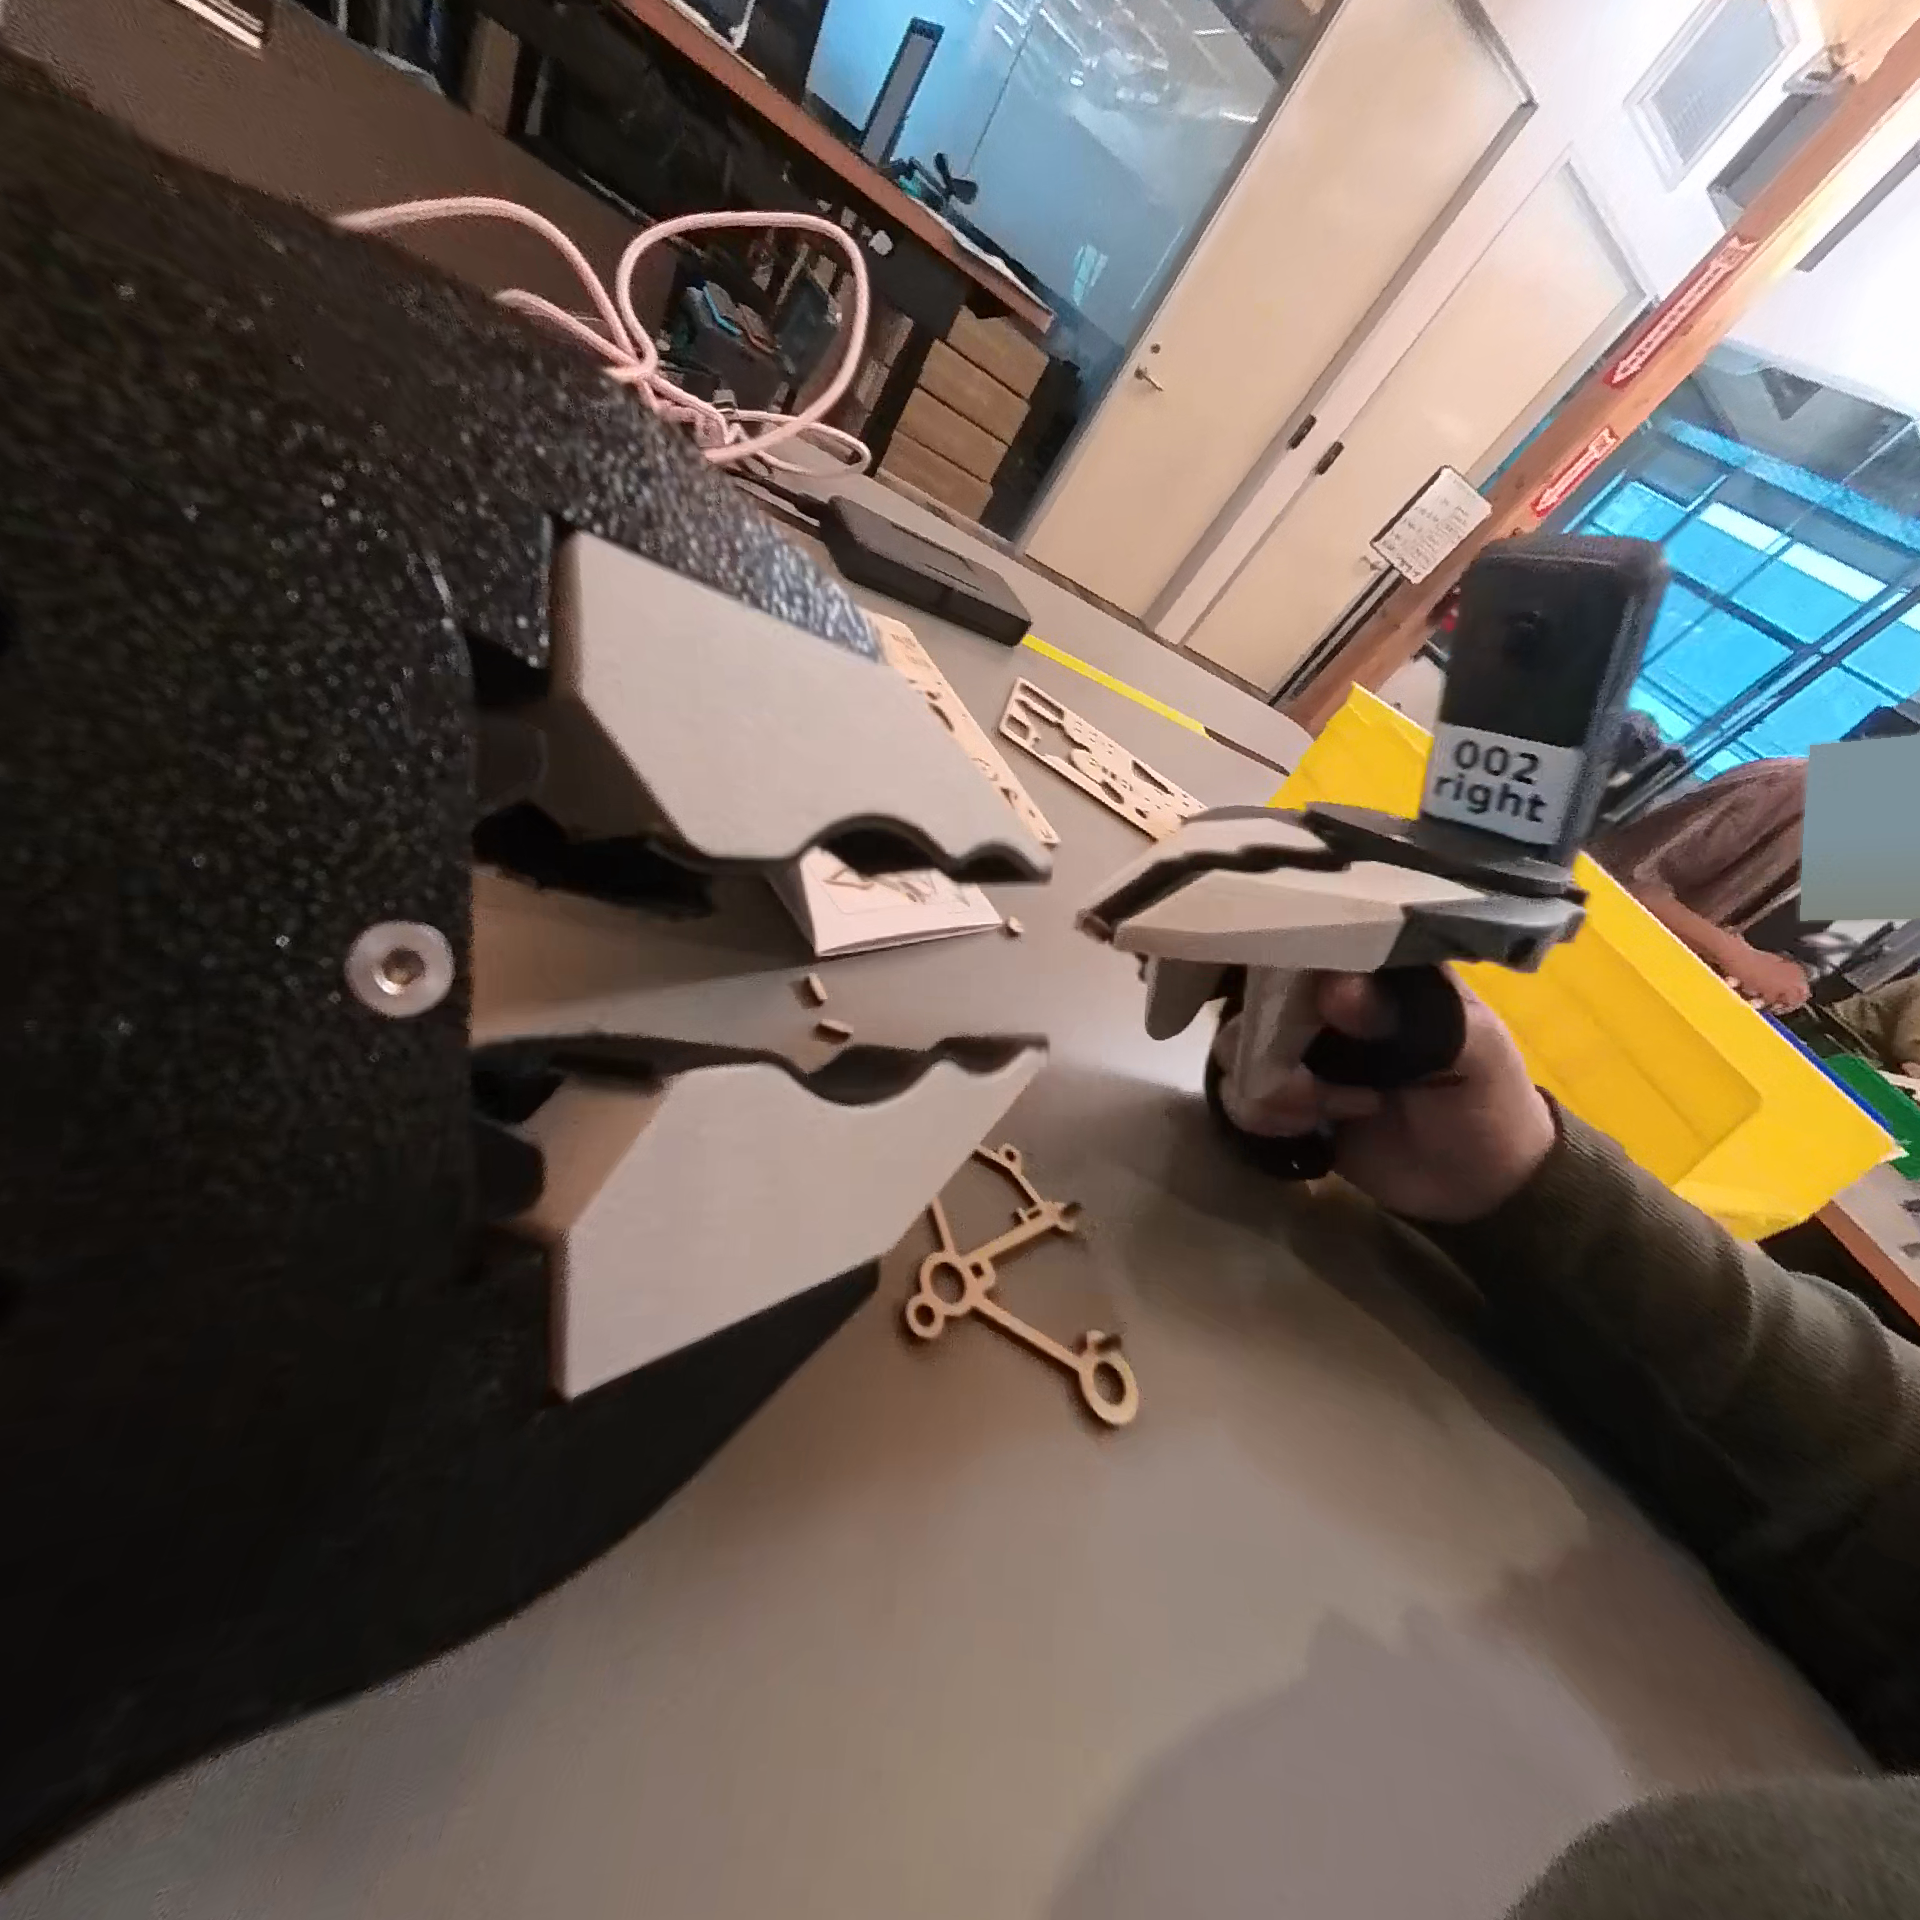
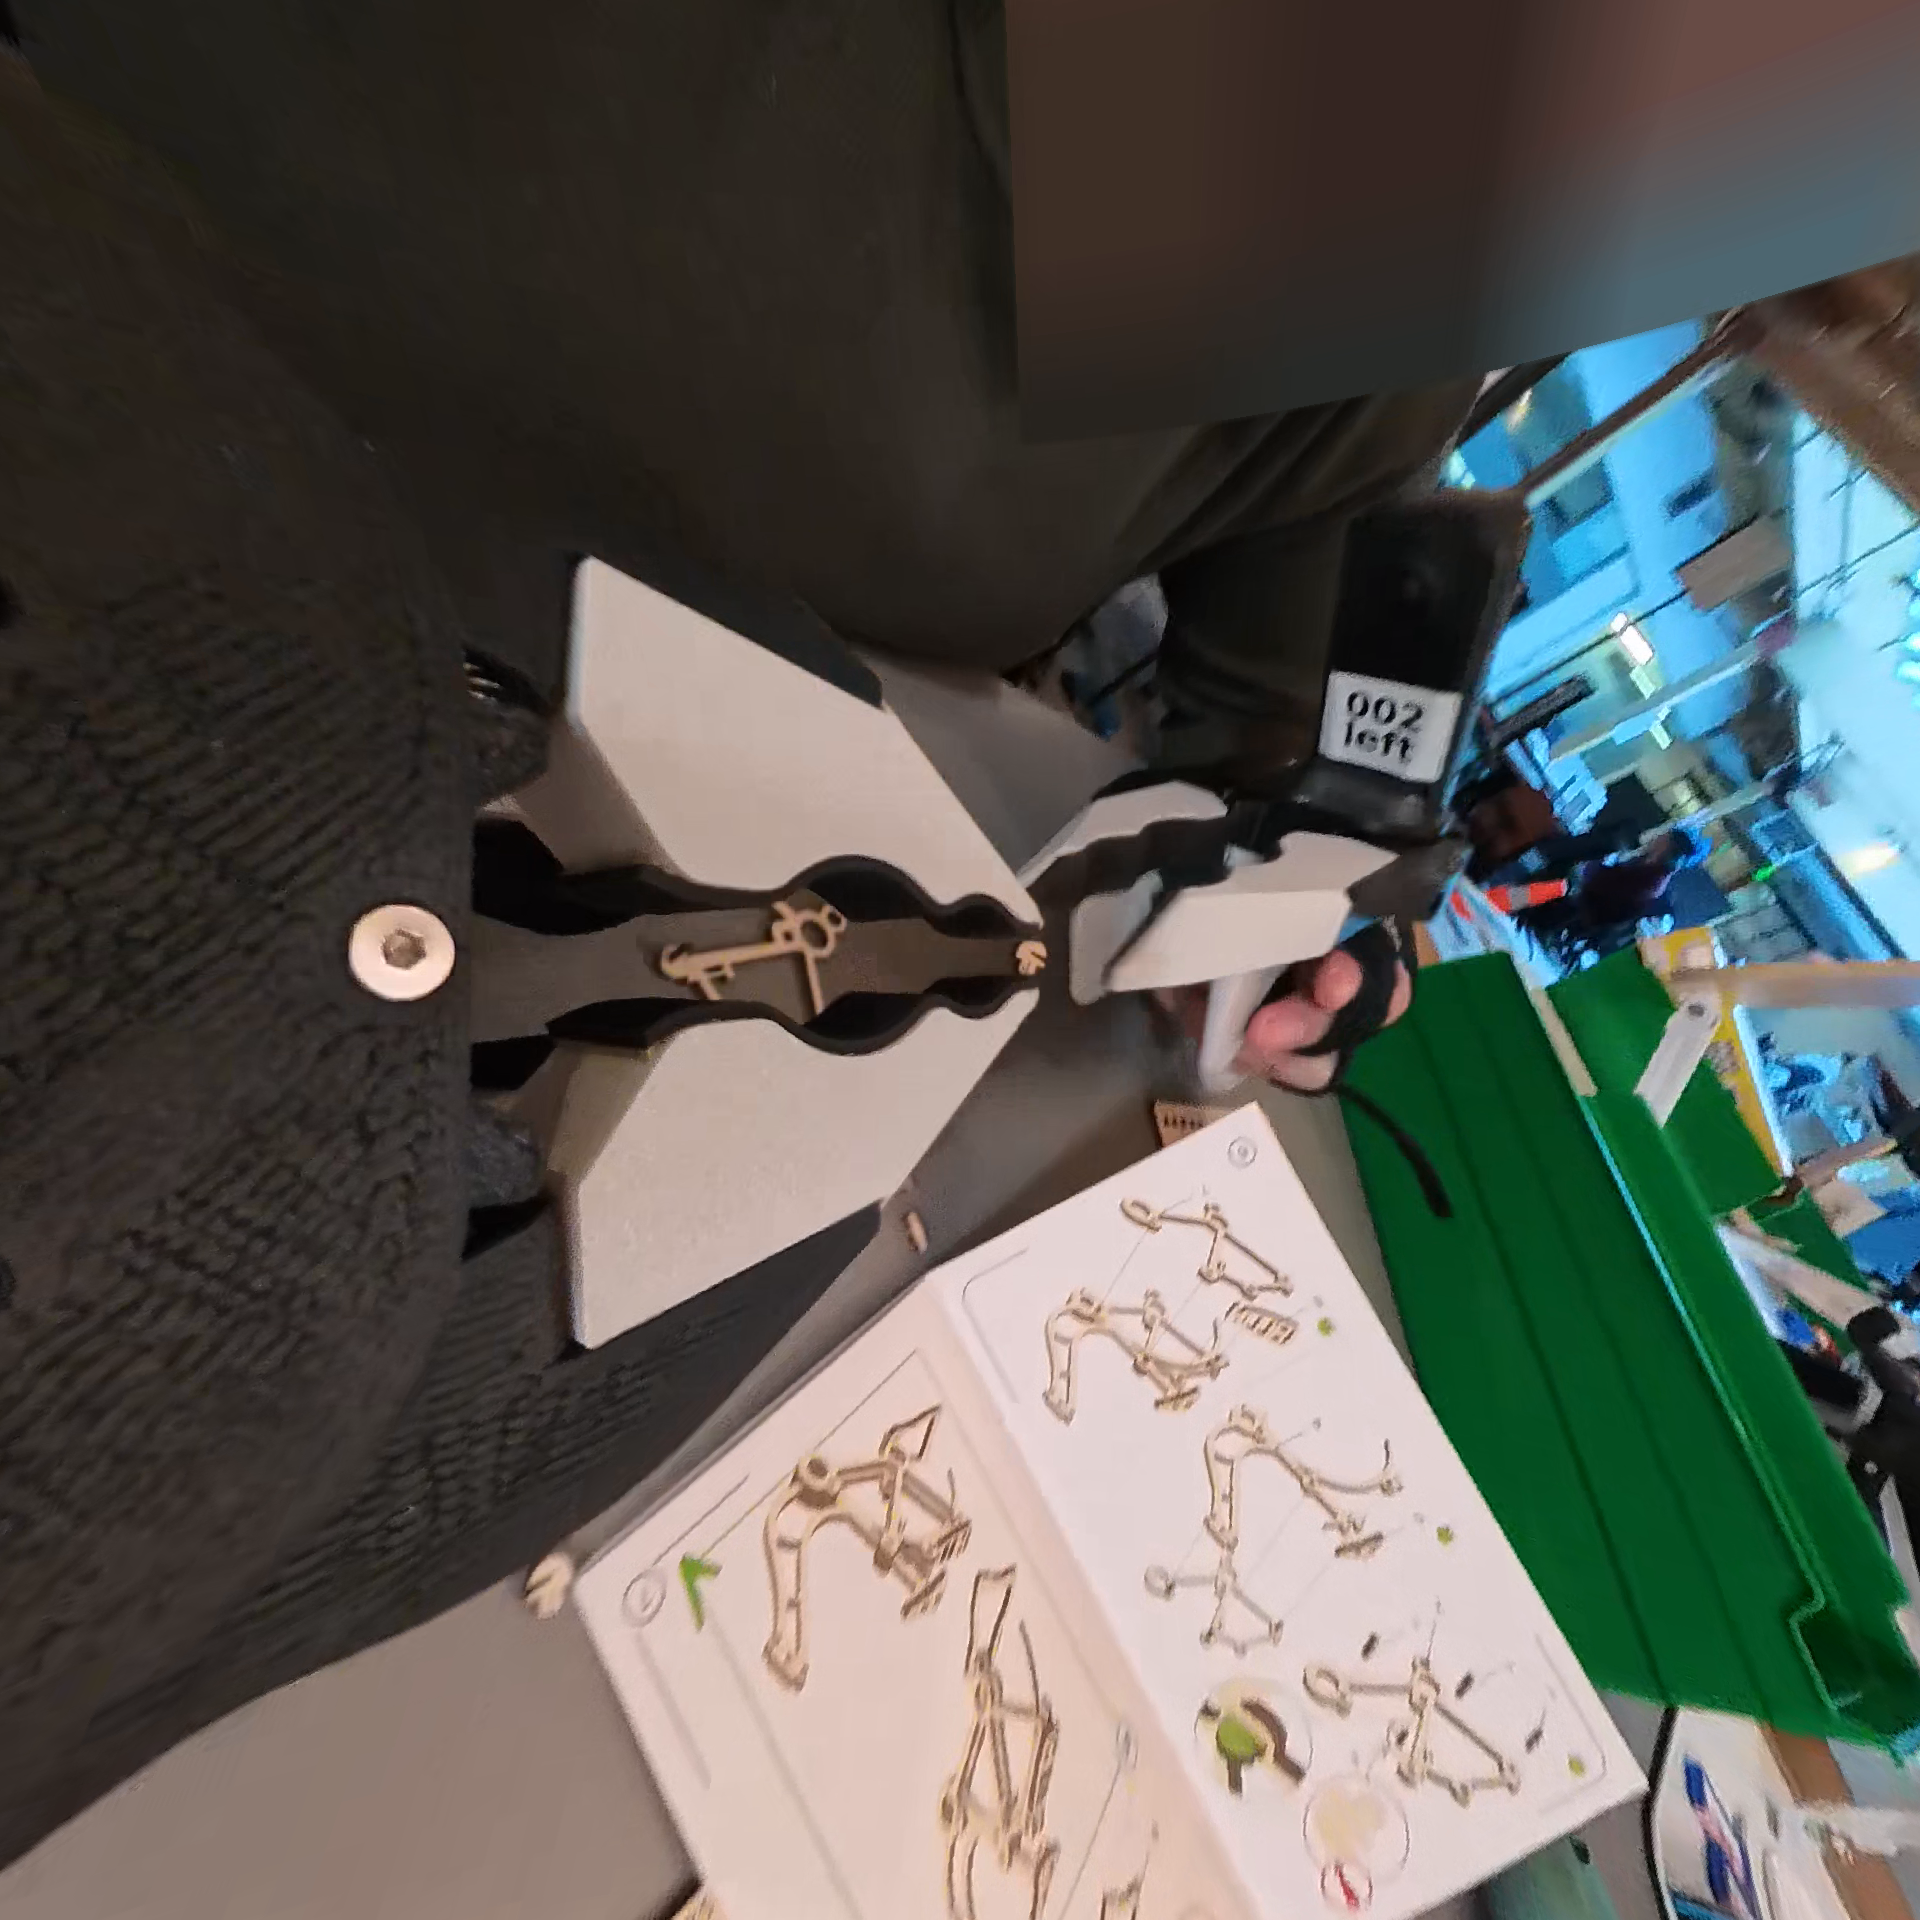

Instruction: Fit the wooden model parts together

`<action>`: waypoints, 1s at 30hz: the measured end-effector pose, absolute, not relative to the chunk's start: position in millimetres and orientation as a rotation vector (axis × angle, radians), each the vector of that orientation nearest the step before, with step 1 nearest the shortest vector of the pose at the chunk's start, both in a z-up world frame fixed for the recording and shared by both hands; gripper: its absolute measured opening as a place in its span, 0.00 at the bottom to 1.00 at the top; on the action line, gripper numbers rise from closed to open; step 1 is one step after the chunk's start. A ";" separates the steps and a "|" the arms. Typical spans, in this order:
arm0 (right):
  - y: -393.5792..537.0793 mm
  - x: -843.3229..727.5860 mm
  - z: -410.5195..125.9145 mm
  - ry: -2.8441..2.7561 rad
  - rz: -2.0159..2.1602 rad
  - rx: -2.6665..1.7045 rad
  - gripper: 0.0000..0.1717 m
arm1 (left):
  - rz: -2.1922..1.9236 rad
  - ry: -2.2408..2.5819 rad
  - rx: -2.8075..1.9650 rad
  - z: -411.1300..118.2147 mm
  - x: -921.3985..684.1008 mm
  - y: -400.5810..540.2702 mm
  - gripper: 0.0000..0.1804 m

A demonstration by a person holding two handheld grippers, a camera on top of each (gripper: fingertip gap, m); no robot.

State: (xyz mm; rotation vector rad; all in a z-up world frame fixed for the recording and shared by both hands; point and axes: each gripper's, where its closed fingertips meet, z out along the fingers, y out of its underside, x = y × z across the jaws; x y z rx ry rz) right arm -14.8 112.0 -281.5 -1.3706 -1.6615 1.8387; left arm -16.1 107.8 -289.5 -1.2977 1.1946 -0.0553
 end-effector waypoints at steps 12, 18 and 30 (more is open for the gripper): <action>82.2 -3.2 -272.4 -1.712 2.250 -1.379 0.03 | -0.153 1.234 -1.201 -280.1 3.1 95.2 0.03; 81.6 -2.7 -270.8 -1.695 2.290 -1.385 0.03 | -0.151 1.233 -1.169 -275.9 2.3 93.3 0.00; 83.9 -3.4 -272.0 -1.677 2.312 -1.419 0.00 | -0.218 1.242 -1.156 -274.1 4.0 88.0 0.09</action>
